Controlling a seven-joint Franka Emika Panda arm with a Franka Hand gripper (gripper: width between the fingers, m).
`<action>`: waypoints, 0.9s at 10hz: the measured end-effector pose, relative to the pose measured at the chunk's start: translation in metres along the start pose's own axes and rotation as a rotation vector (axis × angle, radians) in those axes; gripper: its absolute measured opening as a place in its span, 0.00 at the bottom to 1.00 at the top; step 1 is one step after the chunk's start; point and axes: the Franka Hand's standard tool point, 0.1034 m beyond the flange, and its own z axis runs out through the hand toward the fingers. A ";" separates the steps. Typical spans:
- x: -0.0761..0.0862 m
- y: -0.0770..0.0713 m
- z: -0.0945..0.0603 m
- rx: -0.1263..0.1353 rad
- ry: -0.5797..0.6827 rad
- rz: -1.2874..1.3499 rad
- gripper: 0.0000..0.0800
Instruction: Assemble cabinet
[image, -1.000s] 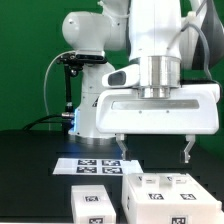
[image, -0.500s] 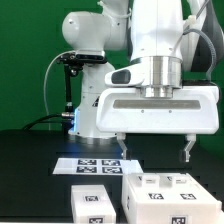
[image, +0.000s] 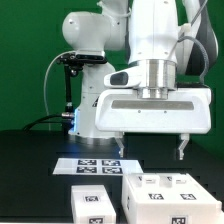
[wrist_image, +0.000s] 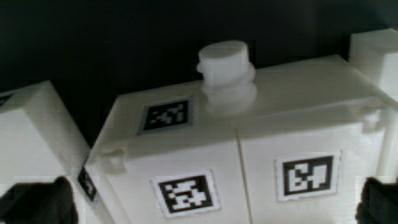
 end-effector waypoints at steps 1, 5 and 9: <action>-0.002 0.004 0.002 -0.007 0.010 -0.012 1.00; -0.029 -0.005 0.022 -0.025 0.022 -0.021 1.00; -0.036 -0.015 0.036 -0.051 0.071 -0.122 1.00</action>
Offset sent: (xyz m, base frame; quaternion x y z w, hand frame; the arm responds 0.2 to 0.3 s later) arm -0.0202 0.0373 -0.0312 -0.0185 0.0255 0.0248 0.9992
